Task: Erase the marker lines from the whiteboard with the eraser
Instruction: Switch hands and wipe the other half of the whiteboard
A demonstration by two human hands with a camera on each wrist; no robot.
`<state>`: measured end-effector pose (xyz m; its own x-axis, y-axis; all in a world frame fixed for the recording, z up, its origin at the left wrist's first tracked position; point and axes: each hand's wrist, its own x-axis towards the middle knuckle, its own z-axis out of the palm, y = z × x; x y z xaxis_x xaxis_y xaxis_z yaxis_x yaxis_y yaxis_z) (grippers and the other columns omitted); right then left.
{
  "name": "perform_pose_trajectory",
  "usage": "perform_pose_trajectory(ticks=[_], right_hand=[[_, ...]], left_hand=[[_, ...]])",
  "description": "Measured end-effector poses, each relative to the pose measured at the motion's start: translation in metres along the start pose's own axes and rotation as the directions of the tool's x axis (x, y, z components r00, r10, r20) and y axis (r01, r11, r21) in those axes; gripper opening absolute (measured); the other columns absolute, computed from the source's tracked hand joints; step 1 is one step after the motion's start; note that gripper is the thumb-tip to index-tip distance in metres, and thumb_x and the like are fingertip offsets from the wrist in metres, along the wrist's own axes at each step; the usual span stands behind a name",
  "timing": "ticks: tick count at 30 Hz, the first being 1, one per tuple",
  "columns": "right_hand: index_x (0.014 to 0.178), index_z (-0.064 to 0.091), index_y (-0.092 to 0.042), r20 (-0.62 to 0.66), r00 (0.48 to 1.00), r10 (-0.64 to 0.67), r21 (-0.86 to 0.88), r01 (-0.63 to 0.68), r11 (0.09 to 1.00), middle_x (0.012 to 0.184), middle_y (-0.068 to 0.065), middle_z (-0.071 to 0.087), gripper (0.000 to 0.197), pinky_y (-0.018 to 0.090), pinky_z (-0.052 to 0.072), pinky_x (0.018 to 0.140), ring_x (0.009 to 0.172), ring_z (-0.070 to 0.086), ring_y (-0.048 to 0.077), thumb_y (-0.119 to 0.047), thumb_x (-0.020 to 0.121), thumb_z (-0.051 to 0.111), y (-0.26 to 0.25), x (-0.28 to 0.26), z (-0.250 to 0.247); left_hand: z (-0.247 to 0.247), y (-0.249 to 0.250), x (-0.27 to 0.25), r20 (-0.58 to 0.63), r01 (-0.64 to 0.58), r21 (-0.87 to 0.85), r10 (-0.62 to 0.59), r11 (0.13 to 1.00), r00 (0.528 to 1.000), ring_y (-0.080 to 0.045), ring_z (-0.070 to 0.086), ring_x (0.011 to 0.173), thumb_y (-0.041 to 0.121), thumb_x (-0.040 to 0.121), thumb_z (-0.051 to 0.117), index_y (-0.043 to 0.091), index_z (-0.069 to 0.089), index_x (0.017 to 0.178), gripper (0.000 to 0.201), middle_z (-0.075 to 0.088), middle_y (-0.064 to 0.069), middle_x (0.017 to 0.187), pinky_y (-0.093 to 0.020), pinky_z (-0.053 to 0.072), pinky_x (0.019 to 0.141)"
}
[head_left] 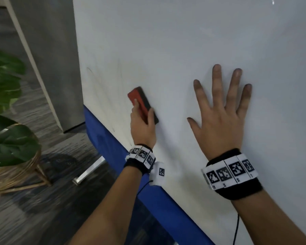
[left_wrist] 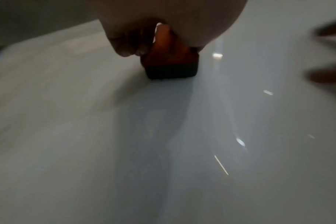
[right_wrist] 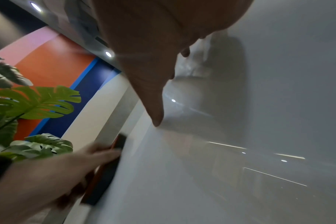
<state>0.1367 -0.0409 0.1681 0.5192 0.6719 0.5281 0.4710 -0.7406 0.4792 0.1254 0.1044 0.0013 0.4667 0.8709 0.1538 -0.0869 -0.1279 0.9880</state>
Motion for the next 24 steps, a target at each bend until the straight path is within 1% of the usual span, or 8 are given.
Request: perform_pose_trajectory(ticks=[2, 7, 10, 13, 16, 19, 22, 24], right_hand=[[0.161, 0.024, -0.022, -0.003, 1.000, 0.008, 0.011, -0.008, 1.000, 0.171, 0.014, -0.002, 0.094, 0.054, -0.018, 0.121, 0.154, -0.004, 0.045, -0.043, 0.086, 0.076, -0.002, 0.000, 0.000], [0.162, 0.022, -0.022, -0.023, 0.999, 0.044, 0.022, -0.044, 0.999, 0.170, 0.017, -0.002, 0.096, 0.056, -0.018, 0.120, 0.153, -0.001, 0.050, -0.039, 0.085, 0.077, -0.014, 0.002, 0.003], [0.163, 0.017, -0.023, -0.019, 0.999, 0.049, 0.009, -0.049, 0.999, 0.170, 0.018, -0.003, 0.098, 0.054, -0.019, 0.119, 0.153, -0.001, 0.050, -0.042, 0.087, 0.076, -0.016, 0.003, 0.008], [0.164, 0.014, -0.022, -0.014, 0.999, 0.043, -0.006, -0.043, 0.999, 0.170, 0.018, -0.002, 0.098, 0.053, -0.020, 0.119, 0.154, 0.000, 0.049, -0.046, 0.089, 0.073, -0.017, 0.002, 0.013], [0.164, 0.012, -0.022, -0.020, 0.999, 0.041, -0.014, -0.041, 0.999, 0.170, 0.018, 0.000, 0.098, 0.052, -0.020, 0.119, 0.153, 0.001, 0.048, -0.049, 0.090, 0.071, -0.017, 0.001, 0.017], [0.164, 0.010, -0.023, -0.025, 0.999, 0.038, -0.011, -0.039, 0.999, 0.170, 0.017, -0.001, 0.097, 0.052, -0.021, 0.119, 0.153, -0.001, 0.046, -0.051, 0.092, 0.068, -0.019, 0.000, 0.018], [0.165, 0.008, -0.023, -0.026, 0.999, 0.023, -0.025, -0.023, 0.999, 0.170, 0.016, -0.002, 0.096, 0.052, -0.021, 0.120, 0.153, -0.003, 0.044, -0.053, 0.093, 0.065, -0.018, 0.000, 0.021], [0.165, 0.007, -0.023, -0.030, 0.999, 0.022, -0.028, -0.022, 0.999, 0.170, 0.016, -0.002, 0.095, 0.051, -0.022, 0.120, 0.153, -0.003, 0.044, -0.054, 0.094, 0.064, -0.019, 0.001, 0.023]], left_hand=[[-0.007, -0.016, 0.005, -0.018, 0.089, 0.049, -0.089, 0.995, 0.996, -0.017, 0.059, 0.125, 0.050, 0.100, 0.051, 0.029, 0.029, 0.157, 0.065, 0.057, 0.003, 0.141, -0.045, 0.051, 0.107], [-0.010, -0.016, 0.000, 0.102, -0.113, 0.037, 0.109, 0.993, 0.989, -0.009, 0.058, 0.120, 0.044, 0.099, 0.059, 0.034, 0.028, 0.153, 0.063, 0.056, 0.009, 0.134, -0.022, 0.050, 0.102], [-0.013, -0.058, 0.007, 0.043, 0.179, -0.046, -0.178, 0.983, 0.983, -0.019, 0.063, 0.119, 0.043, 0.102, 0.055, 0.029, 0.027, 0.154, 0.061, 0.061, -0.001, 0.137, -0.032, 0.053, 0.101], [-0.015, -0.123, -0.008, 0.057, 0.502, -0.024, -0.500, 0.864, 0.864, -0.037, 0.061, 0.120, 0.038, 0.105, 0.051, 0.014, 0.025, 0.152, 0.059, 0.060, -0.018, 0.137, -0.039, 0.049, 0.100], [-0.007, -0.178, -0.041, 0.122, 0.760, 0.039, -0.758, 0.649, 0.641, -0.041, 0.055, 0.127, 0.028, 0.106, 0.052, -0.001, 0.026, 0.145, 0.056, 0.051, -0.028, 0.142, -0.043, 0.046, 0.106], [0.006, -0.196, -0.052, 0.092, 0.858, 0.065, -0.859, 0.510, 0.503, -0.044, 0.051, 0.131, 0.029, 0.107, 0.049, -0.003, 0.023, 0.151, 0.060, 0.047, -0.029, 0.146, -0.050, 0.042, 0.112], [0.015, -0.185, -0.035, -0.002, 0.854, -0.018, -0.855, 0.519, 0.519, -0.044, 0.047, 0.136, 0.027, 0.108, 0.045, -0.001, 0.018, 0.155, 0.062, 0.042, -0.028, 0.151, -0.048, 0.037, 0.116], [0.011, -0.163, -0.013, -0.052, 0.783, -0.047, -0.784, 0.620, 0.618, -0.044, 0.048, 0.135, 0.029, 0.108, 0.042, 0.003, 0.018, 0.157, 0.060, 0.043, -0.027, 0.151, -0.045, 0.037, 0.116]])
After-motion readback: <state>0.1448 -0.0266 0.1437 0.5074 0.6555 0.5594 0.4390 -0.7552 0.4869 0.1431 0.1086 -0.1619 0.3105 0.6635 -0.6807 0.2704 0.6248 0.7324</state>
